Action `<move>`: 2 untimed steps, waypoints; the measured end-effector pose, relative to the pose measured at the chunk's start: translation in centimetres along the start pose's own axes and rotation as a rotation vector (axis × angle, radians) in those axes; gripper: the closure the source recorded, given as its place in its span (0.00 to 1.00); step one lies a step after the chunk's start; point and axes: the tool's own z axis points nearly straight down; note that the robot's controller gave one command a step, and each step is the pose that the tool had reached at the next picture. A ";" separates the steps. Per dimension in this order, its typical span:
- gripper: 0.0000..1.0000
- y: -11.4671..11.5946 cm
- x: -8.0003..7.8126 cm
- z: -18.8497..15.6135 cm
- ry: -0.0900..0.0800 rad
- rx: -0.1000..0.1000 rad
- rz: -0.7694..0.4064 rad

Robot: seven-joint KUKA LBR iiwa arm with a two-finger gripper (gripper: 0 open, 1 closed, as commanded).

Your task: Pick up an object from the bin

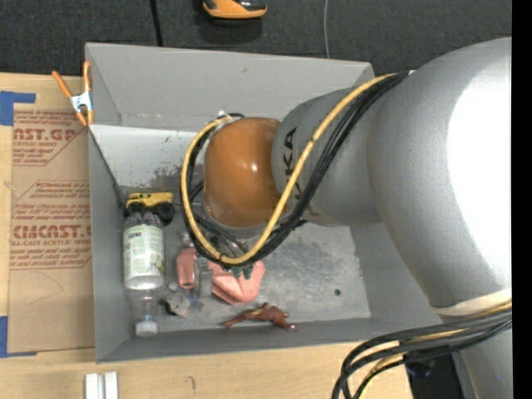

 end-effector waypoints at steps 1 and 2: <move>1.00 0.3 -3.0 -3.4 0.008 0.002 -0.016; 1.00 -0.7 0.7 -8.5 0.011 0.001 -0.040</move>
Offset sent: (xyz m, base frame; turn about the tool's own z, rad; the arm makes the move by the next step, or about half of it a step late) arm -0.0113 -0.0103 0.0982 -0.0451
